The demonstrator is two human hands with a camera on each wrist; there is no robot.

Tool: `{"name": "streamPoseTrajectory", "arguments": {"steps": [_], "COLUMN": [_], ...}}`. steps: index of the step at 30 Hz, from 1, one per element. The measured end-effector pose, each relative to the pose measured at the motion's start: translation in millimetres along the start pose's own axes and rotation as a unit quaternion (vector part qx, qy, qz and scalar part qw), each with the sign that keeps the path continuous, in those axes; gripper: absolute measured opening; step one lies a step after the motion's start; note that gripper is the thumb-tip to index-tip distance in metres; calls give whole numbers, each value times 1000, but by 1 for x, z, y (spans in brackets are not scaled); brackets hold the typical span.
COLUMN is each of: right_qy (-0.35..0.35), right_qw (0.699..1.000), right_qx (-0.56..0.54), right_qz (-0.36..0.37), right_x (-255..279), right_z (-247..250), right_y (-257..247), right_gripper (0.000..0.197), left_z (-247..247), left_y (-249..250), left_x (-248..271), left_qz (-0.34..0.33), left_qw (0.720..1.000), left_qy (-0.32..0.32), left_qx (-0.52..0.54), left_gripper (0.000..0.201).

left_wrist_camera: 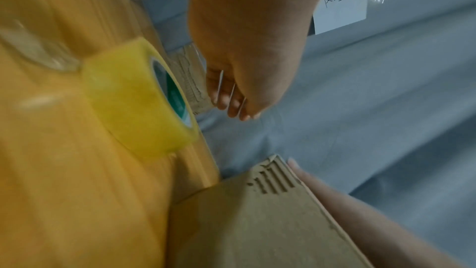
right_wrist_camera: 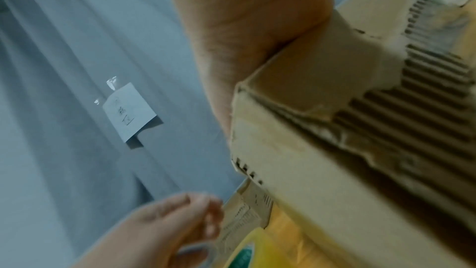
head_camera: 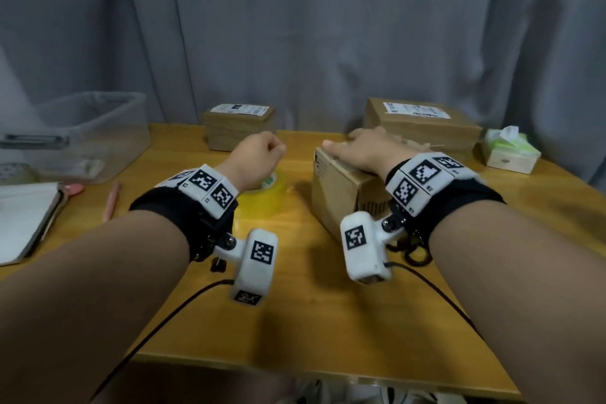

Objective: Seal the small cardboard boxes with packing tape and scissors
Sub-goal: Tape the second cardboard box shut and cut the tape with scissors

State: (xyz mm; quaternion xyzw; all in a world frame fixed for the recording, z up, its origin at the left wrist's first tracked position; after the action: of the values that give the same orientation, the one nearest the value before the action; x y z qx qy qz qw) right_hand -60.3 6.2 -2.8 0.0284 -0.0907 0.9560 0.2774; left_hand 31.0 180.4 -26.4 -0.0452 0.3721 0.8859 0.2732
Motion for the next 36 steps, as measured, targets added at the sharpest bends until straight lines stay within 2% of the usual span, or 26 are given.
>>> {"name": "streamPoseTrajectory", "arguments": {"steps": [2, 3, 6, 7, 8, 9, 10, 12, 13, 14, 16, 18, 19, 21, 23, 24, 25, 28, 29, 31, 33, 36], "right_qy": [14, 26, 78, 109, 145, 179, 203, 213, 195, 167, 111, 53, 20, -55, -109, -111, -94, -38, -26, -6, 18, 85], "right_qw": [999, 999, 994, 990, 984, 975, 966, 945, 933, 919, 897, 874, 851, 800, 778, 777, 780, 781, 784, 797, 823, 860], "right_qx": [-10, -11, -44, -71, -102, -132, -159, -216, -253, -292, -360, -436, -490, -574, -594, -593, -589, -583, -579, -564, -529, -466], "right_qz": [-29, -40, -55, -49, -34, -9, 26, 119, 167, 205, 231, 210, 189, 165, 171, 180, 189, 219, 222, 217, 208, 189], "right_x": [2, 4, 12, 13, 14, 13, 13, 15, 17, 22, 25, 25, 22, 22, 27, 29, 30, 32, 33, 36, 36, 33], "right_z": [1, 1, 3, 3, 5, 8, 12, 21, 25, 28, 32, 31, 30, 28, 30, 33, 36, 43, 46, 48, 48, 48], "right_y": [-2, -4, -4, -2, 2, 4, 5, 2, 0, -3, -7, -13, -16, -24, -31, -32, -32, -31, -30, -29, -31, -33], "right_gripper": [68, 60, 45, 42, 40, 39, 38, 39, 40, 42, 48, 57, 64, 75, 86, 88, 81, 31, 23, 16, 17, 18], "left_z": [1, -2, -17, -21, -24, -23, -20, -4, 4, 15, 37, 54, 59, 69, 71, 71, 71, 71, 71, 71, 70, 66], "left_y": [-16, -23, -42, -43, -43, -42, -40, -33, -25, -14, 10, 29, 37, 48, 57, 59, 62, 61, 60, 59, 60, 58], "left_x": [8, 11, 22, 25, 27, 29, 29, 27, 29, 32, 36, 40, 40, 43, 47, 49, 50, 50, 49, 49, 47, 42], "left_qz": [19, 29, 50, 44, 35, 32, 29, 21, 3, -25, -81, -120, -135, -167, -190, -196, -198, -181, -174, -165, -152, -100], "left_qw": [992, 980, 904, 888, 888, 901, 927, 984, 995, 994, 981, 968, 962, 953, 956, 958, 960, 967, 970, 975, 980, 992], "left_qy": [-39, -70, -177, -188, -184, -175, -161, -121, -96, -58, 33, 108, 132, 157, 154, 150, 148, 145, 141, 129, 111, 53], "left_qx": [-118, -186, -387, -418, -421, -396, -338, -130, -8, 93, 175, 191, 199, 197, 162, 145, 134, 107, 95, 73, 59, 53], "left_gripper": [30, 40, 63, 63, 62, 61, 59, 49, 39, 27, 12, 22, 25, 33, 35, 36, 36, 38, 39, 39, 39, 39]}}
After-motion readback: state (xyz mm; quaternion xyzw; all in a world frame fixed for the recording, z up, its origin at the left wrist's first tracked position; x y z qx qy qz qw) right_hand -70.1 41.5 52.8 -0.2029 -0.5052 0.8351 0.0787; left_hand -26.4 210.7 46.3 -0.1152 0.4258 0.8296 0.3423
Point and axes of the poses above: each hand's wrist, its own x-axis away from the middle knuckle, its own z-axis out of the back of the hand, y = z × x, the point moved 5 cm from there along -x, towards the middle knuckle, and after that the axes turned 2 degrees about -y, right-handed, at the moved point
